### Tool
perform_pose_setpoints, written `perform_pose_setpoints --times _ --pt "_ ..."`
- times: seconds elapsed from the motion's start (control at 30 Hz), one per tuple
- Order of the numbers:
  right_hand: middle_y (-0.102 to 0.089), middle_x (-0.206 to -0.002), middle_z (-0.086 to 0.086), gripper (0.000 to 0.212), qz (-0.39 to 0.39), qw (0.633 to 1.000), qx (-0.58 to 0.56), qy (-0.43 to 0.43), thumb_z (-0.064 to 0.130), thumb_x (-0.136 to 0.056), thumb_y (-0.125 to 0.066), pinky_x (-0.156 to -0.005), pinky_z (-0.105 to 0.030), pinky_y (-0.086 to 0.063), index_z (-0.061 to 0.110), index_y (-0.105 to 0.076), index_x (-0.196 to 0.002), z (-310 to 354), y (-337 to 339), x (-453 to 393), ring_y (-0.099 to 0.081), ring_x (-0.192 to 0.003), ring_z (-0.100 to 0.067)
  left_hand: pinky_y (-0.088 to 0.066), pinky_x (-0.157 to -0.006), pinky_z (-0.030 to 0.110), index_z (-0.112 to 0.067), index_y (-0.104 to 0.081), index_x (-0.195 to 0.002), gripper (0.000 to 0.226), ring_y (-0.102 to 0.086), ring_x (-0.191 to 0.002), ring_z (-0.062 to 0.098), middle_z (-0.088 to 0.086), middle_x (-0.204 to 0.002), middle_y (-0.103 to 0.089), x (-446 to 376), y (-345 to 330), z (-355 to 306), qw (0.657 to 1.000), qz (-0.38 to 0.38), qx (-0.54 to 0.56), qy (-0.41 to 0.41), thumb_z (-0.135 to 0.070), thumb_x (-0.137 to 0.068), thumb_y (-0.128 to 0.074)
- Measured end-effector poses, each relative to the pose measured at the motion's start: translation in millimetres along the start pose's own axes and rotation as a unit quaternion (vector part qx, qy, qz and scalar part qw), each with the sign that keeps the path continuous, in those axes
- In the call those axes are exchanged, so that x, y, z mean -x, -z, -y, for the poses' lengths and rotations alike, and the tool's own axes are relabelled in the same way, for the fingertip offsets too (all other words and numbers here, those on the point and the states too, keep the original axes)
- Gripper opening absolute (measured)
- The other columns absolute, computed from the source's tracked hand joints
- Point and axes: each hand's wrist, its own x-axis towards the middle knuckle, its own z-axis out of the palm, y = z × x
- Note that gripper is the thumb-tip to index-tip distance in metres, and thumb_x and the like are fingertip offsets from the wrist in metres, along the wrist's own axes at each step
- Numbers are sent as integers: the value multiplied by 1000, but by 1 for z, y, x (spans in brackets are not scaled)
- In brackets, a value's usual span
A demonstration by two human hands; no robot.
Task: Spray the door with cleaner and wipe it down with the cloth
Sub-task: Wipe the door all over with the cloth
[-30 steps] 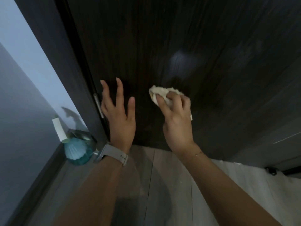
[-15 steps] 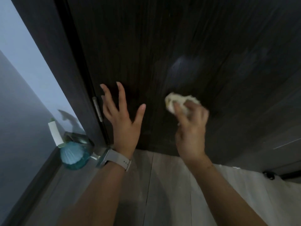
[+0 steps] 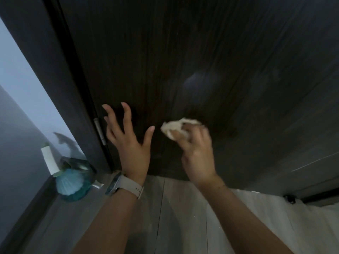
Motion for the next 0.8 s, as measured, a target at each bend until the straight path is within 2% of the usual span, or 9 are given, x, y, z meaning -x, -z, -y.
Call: perform_pose_setpoints --times 0.13,0.23,0.33,0.4,0.5,0.6,0.67,0.73,0.8 --pt "-50 -114 -20 55 -196 980 20 -41 -19 -74 -44 -94 -25 -31 6 -68 -117 -11 63 -65 -41 -103 -28 -6 -115 34 -22 -21 -155 83 -3 -147 34 9 -164 8 0 0 -5 1000 2 7 20 -35 -89 -70" --pt "-54 -111 -23 52 -275 959 17 -66 -20 -77 -49 -96 -28 -33 5 -68 -118 -4 77 -104 -40 -104 -25 -4 -116 30 -22 -23 -155 81 -3 -148 33 8 -164 7 -1 4 -8 1000 4 14 22 -34 -90 -69" --pt "-43 -120 -14 52 -134 990 33 16 -10 -76 -45 -93 -38 -36 8 -65 -121 12 53 -85 -42 -107 -29 -1 -117 25 -23 -25 -154 77 -2 -149 26 8 -164 3 -1 15 -8 999 16 25 15 -32 -90 -67" --pt "-49 -119 -15 50 -3 997 38 73 1 -79 -38 -89 -45 -46 8 -66 -120 16 45 -67 -42 -108 -31 5 -115 14 -23 -26 -154 75 11 -147 3 8 -164 1 -1 26 -9 999 37 29 1 -28 -91 -67" --pt "-50 -117 -16 49 -3 996 39 78 2 -82 -35 -84 -47 -49 8 -65 -121 17 70 -89 -41 -105 -31 5 -111 6 -26 -26 -153 72 17 -133 -23 4 -164 -3 -4 43 -13 996 67 62 9 -26 -92 -64" --pt "-43 -120 -16 49 -118 990 61 41 -2 -86 -36 -89 -39 -42 9 -62 -126 23 108 -145 -38 -106 -29 -8 -118 31 -30 -23 -154 71 6 -145 -5 1 -164 0 -13 57 -20 995 71 69 10 -32 -93 -59" --pt "-44 -122 -17 49 -167 984 63 17 -4 -86 -37 -94 -37 -39 8 -62 -126 27 118 -170 -36 -108 -28 -11 -120 37 -29 -23 -155 70 0 -150 12 1 -165 3 -23 65 -28 994 79 67 -18 -36 -93 -55" --pt "-38 -125 -14 46 -132 985 90 60 0 -87 -41 -95 -41 -37 8 -62 -127 30 111 -165 -38 -110 -32 -13 -120 38 -29 -22 -155 68 -2 -151 14 -1 -165 4 -34 72 -38 993 86 73 -28 -38 -94 -52" --pt "-44 -126 -14 45 -25 985 125 117 6 -83 -52 -93 -44 -43 10 -61 -126 32 97 -137 -45 -110 -34 -16 -121 43 -30 -22 -154 67 -3 -151 15 -2 -165 5 -42 78 -47 992 95 78 -26 -38 -94 -51"
